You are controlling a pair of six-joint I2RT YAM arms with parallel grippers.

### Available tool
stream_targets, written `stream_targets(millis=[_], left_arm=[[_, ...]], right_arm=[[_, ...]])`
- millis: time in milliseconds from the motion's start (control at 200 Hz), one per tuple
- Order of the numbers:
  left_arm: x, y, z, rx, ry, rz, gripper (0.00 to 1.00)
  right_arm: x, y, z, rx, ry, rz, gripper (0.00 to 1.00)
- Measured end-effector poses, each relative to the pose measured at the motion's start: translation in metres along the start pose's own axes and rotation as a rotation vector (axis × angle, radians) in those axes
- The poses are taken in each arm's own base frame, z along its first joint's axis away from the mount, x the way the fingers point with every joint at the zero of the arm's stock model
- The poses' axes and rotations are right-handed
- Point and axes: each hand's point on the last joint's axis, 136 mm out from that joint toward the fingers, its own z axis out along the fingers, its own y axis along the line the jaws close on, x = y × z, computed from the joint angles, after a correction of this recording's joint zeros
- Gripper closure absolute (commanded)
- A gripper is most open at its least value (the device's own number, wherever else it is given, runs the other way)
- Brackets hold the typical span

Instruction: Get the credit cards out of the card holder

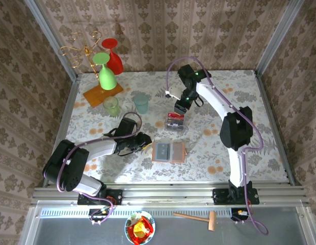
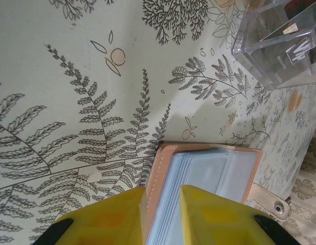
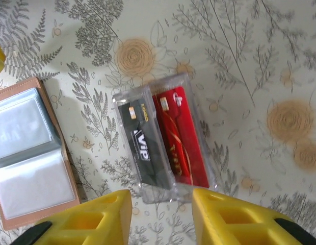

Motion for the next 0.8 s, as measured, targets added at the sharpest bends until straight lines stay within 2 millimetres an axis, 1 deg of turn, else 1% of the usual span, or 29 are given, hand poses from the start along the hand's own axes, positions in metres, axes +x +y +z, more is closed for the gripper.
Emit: stream_targets(millis=[120, 290, 410, 480, 605, 620, 670, 800], left_arm=[[-0.001, -0.002, 0.0, 0.01, -0.004, 0.007, 0.75], [0.003, -0.004, 0.002, 0.015, 0.004, 0.016, 0.75], [0.004, -0.007, 0.002, 0.022, 0.005, 0.026, 0.75], [0.005, -0.008, 0.003, 0.024, 0.008, 0.031, 0.75], [0.01, -0.01, 0.004, 0.025, 0.018, 0.041, 0.75], [0.01, -0.01, 0.004, 0.025, 0.019, 0.041, 0.75], [0.012, -0.011, 0.005, 0.025, 0.023, 0.045, 0.75], [0.014, -0.012, 0.006, 0.025, 0.028, 0.05, 0.75]], right_arm=[[0.022, 0.007, 0.012, 0.032, 0.004, 0.116, 0.59], [0.055, 0.016, 0.031, 0.082, 0.002, 0.294, 0.51], [0.073, 0.022, 0.039, 0.112, -0.017, 0.405, 0.48], [0.078, 0.023, 0.045, 0.126, -0.031, 0.453, 0.46], [0.086, 0.019, 0.056, 0.156, -0.039, 0.51, 0.44], [0.086, 0.018, 0.057, 0.16, -0.041, 0.516, 0.43], [0.086, 0.015, 0.058, 0.175, -0.048, 0.53, 0.41], [0.08, 0.005, 0.057, 0.217, -0.082, 0.546, 0.41]])
